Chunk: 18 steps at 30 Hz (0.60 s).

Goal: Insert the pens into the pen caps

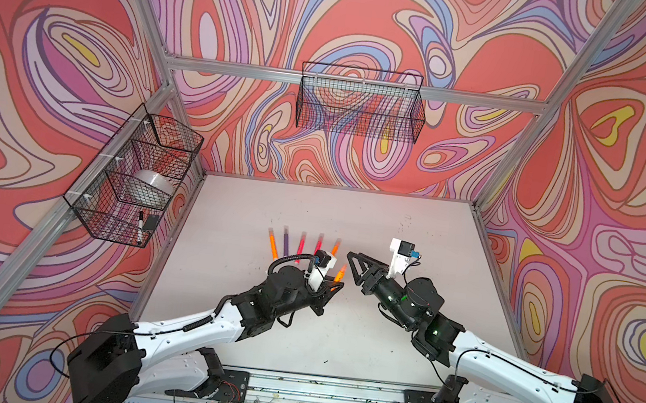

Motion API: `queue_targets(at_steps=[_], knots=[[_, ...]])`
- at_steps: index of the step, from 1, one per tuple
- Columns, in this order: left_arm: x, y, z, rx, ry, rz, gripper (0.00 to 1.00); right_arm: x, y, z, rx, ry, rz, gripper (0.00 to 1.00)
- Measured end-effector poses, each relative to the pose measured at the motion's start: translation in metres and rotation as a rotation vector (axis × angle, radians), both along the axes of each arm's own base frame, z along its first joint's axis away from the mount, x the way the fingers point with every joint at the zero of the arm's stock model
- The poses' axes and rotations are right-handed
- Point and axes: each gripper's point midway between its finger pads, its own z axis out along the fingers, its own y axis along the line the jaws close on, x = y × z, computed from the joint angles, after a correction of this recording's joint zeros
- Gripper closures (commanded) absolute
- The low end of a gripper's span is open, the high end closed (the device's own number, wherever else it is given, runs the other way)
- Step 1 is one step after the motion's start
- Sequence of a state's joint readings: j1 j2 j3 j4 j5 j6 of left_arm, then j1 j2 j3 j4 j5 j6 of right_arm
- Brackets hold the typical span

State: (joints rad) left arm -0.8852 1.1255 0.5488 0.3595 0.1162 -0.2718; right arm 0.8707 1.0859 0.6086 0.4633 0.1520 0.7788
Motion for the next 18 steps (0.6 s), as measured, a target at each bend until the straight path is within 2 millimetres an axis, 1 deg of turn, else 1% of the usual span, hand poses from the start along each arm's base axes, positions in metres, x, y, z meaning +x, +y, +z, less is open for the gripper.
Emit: queue_targets(at_steps=[5,11,15,18], knots=[[-0.004,-0.001,0.001,0.012,-0.027,-0.023,1.0,0.013,0.014,-0.011,-0.024,0.047,0.016,0.57],[-0.004,-0.001,0.002,0.018,-0.038,-0.026,1.0,0.017,0.022,-0.026,-0.05,0.091,0.032,0.66],[-0.004,-0.001,0.001,0.023,-0.042,-0.028,1.0,0.018,0.027,-0.023,-0.046,0.092,0.049,0.75],[-0.004,-0.001,0.001,0.023,-0.045,-0.029,1.0,0.018,0.029,-0.02,-0.043,0.088,0.054,0.87]])
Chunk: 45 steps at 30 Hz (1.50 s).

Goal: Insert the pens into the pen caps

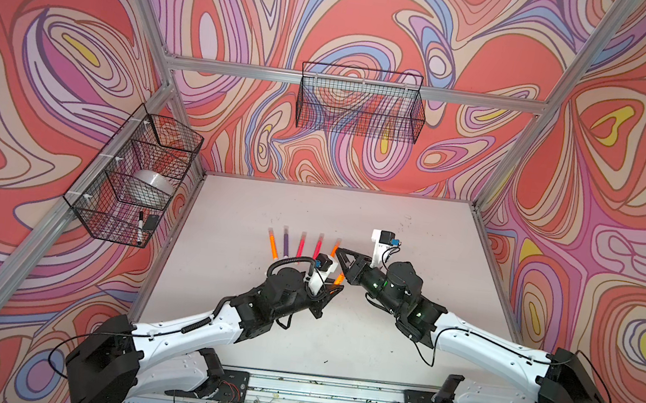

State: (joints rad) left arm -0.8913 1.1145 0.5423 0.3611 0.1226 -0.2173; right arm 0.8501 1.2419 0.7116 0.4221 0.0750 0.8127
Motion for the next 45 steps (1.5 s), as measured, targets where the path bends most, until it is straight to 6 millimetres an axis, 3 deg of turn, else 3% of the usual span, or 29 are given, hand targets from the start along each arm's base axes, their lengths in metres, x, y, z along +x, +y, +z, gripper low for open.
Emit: queue_targets(at_steps=[2,8,13,22,30,39,45], knots=[[0.001,0.0,0.0,0.002,-0.002,0.004,1.0,0.002,-0.001,-0.004,-0.018,0.005,-0.002,0.93],[0.003,0.005,-0.008,0.033,0.011,0.033,1.0,0.003,0.002,-0.014,-0.042,0.023,0.006,1.0],[0.005,0.007,-0.008,0.042,0.038,0.03,1.0,0.003,0.003,-0.015,-0.044,0.021,0.006,1.0],[-0.002,0.016,0.009,-0.121,0.2,-0.19,1.0,-0.002,0.015,0.003,0.021,-0.078,0.09,1.0],[0.002,0.034,0.012,-0.001,0.072,-0.06,1.0,-0.004,0.03,0.004,-0.021,0.009,0.002,1.0],[0.026,0.053,-0.021,0.267,-0.084,0.178,1.0,0.015,0.036,-0.039,-0.091,0.137,-0.197,1.0],[0.025,0.052,-0.025,0.246,-0.062,0.166,1.0,0.014,0.034,-0.042,-0.052,0.137,-0.216,1.0]])
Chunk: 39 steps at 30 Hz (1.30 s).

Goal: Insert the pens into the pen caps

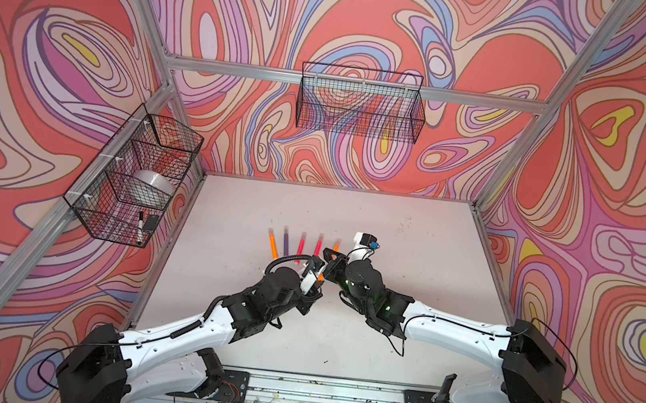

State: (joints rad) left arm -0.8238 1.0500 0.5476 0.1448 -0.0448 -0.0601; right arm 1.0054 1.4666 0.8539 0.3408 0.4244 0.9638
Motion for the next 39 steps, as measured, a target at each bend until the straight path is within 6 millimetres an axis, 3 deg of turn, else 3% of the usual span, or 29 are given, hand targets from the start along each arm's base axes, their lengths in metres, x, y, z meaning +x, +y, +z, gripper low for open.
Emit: queue_targets(at_steps=[3,10,20,24,27,30,34,39], knots=[[-0.005,-0.002,0.0,-0.145,0.152,-0.104,1.0,-0.003,-0.001,0.001,0.041,-0.036,0.014,1.0],[-0.026,0.002,0.026,-0.425,0.41,-0.315,1.0,-0.016,0.0,0.02,0.152,-0.142,0.081,1.0],[-0.027,0.003,0.041,-0.447,0.365,-0.347,1.0,-0.021,-0.003,0.035,0.193,-0.169,0.084,1.0],[-0.02,0.0,0.037,-0.388,0.296,-0.285,1.0,-0.017,0.0,0.034,0.144,-0.154,0.074,0.7],[0.018,0.013,0.042,-0.365,0.204,-0.117,1.0,-0.04,0.018,0.014,0.061,-0.104,0.159,0.48],[0.042,0.023,0.038,-0.349,0.156,-0.008,1.0,-0.055,0.019,0.009,-0.01,-0.074,0.198,0.35],[0.061,0.028,0.021,-0.315,0.151,0.079,1.0,-0.055,-0.011,0.009,-0.111,-0.054,0.13,0.27],[0.08,0.022,-0.019,-0.236,0.223,0.156,1.0,-0.046,-0.07,0.035,-0.133,-0.069,-0.026,0.15]])
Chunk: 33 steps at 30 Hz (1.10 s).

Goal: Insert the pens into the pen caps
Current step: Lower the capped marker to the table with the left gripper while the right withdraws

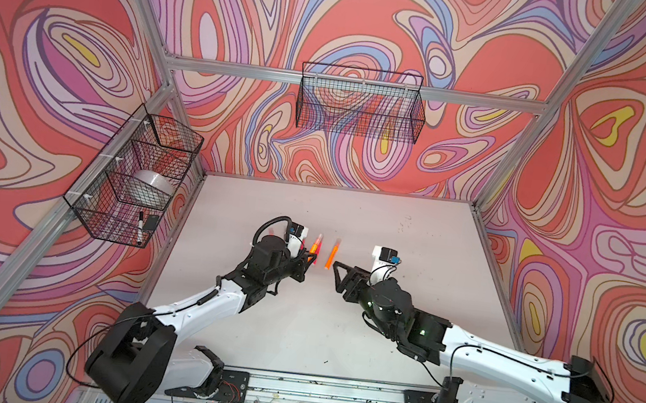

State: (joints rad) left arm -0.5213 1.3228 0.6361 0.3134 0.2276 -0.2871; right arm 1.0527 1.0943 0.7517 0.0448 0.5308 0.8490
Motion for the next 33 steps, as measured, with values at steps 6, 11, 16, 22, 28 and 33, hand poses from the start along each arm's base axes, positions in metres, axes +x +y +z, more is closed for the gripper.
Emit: queue_targets(at_steps=[6,11,16,22,28,33], knots=[[0.018,-0.048,-0.027,0.085,0.067,-0.007,1.0,0.024,-0.078,-0.007,-0.117,0.041,-0.217,0.02],[0.028,-0.105,-0.043,0.16,0.085,-0.045,1.0,0.034,-0.099,-0.024,-0.293,0.083,-0.269,0.02],[0.041,-0.115,-0.073,0.251,0.126,-0.009,1.0,0.039,-0.097,-0.031,-0.425,0.094,-0.249,0.13],[0.057,-0.106,-0.105,0.392,0.163,0.046,1.0,0.044,-0.095,-0.035,-0.503,0.077,-0.236,0.15],[0.065,-0.111,-0.121,0.464,0.178,0.025,0.98,0.048,-0.098,-0.032,-0.523,0.026,-0.247,0.07],[0.075,-0.118,-0.126,0.5,0.174,0.008,0.69,0.05,-0.094,-0.028,-0.583,-0.035,-0.197,0.06]])
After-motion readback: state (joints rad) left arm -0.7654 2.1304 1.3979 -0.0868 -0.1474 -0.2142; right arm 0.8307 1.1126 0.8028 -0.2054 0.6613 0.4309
